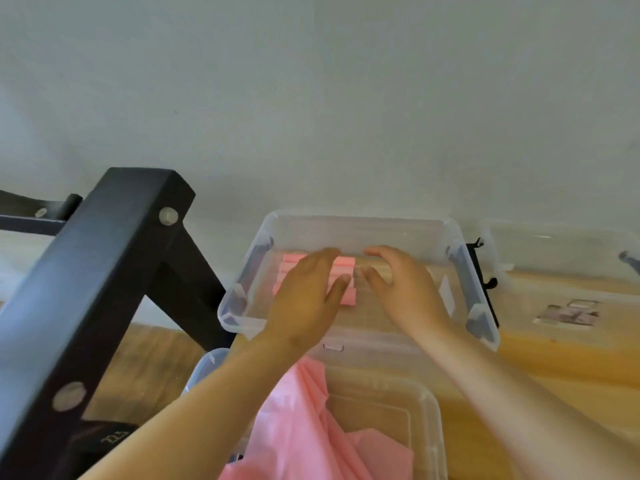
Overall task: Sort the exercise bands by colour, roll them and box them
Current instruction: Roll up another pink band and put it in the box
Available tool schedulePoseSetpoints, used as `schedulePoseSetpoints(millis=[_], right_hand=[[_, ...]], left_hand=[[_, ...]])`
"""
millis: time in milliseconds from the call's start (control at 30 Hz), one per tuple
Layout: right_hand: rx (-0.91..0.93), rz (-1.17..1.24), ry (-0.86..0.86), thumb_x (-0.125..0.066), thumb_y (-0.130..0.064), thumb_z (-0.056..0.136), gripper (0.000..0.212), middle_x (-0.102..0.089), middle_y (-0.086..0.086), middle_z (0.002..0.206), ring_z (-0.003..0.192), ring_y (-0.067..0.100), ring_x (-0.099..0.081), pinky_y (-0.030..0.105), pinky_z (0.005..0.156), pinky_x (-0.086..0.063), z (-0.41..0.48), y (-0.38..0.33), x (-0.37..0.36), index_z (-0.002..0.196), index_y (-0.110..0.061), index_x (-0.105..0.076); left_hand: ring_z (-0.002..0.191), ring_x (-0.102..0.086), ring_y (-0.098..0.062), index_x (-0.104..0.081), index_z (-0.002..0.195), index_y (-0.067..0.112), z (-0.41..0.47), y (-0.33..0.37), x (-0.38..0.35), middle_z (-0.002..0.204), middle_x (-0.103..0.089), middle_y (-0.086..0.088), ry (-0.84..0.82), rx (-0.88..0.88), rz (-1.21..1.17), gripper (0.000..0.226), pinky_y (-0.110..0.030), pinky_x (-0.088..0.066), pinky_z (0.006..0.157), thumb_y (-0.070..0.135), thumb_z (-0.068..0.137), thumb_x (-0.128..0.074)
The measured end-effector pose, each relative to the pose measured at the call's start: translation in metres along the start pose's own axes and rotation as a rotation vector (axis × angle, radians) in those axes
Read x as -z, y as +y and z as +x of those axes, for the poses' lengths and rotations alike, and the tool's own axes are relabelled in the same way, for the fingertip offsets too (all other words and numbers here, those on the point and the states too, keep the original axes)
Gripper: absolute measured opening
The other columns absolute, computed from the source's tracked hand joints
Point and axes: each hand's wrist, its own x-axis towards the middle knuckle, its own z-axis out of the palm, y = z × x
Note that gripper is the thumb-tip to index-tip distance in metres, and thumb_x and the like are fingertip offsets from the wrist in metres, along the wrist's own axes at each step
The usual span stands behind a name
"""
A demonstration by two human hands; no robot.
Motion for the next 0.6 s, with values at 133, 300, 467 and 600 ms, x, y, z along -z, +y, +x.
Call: schedulePoseSetpoints(millis=[133, 300, 467, 600], right_hand=[[0.166, -0.130, 0.021, -0.054, -0.028, 0.097, 0.034, -0.063, 0.003, 0.127, 0.122, 0.021, -0.053, 0.029, 0.105, -0.032, -0.032, 0.010, -0.002, 0.128, -0.013, -0.061], [0.366, -0.309, 0.185, -0.047, -0.035, 0.093, 0.041, -0.068, 0.007, 0.119, 0.117, 0.026, -0.058, 0.038, 0.103, -0.038, -0.058, 0.017, -0.003, 0.118, -0.008, -0.066], [0.418, -0.389, 0.191, -0.043, -0.037, 0.097, 0.045, -0.064, 0.011, 0.126, 0.122, 0.028, -0.055, 0.041, 0.106, -0.036, -0.092, 0.019, -0.004, 0.124, -0.006, -0.062], [0.418, -0.437, 0.134, -0.045, -0.032, 0.102, 0.042, -0.054, 0.006, 0.140, 0.133, 0.022, -0.044, 0.034, 0.112, -0.026, -0.152, 0.003, 0.009, 0.137, -0.010, -0.052]], left_hand=[[0.140, -0.037, -0.023, -0.043, 0.144, 0.012, -0.021, 0.000, -0.013, 0.150, -0.043, -0.006, 0.108, -0.108, 0.129, 0.062, -0.032, -0.024, 0.114, 0.050, 0.098, -0.028], [0.142, -0.034, -0.023, -0.046, 0.142, 0.009, -0.040, 0.004, -0.023, 0.150, -0.044, -0.007, 0.258, -0.223, 0.242, 0.067, -0.032, -0.019, 0.115, 0.051, 0.096, -0.021], [0.142, -0.034, -0.025, -0.044, 0.143, 0.008, -0.074, 0.010, -0.027, 0.150, -0.043, -0.009, 0.266, -0.276, 0.277, 0.069, -0.033, -0.019, 0.116, 0.051, 0.095, -0.020], [0.145, -0.029, -0.021, -0.040, 0.146, 0.010, -0.136, 0.024, -0.022, 0.154, -0.037, -0.006, 0.205, -0.265, 0.298, 0.061, -0.031, -0.016, 0.117, 0.050, 0.101, -0.028]])
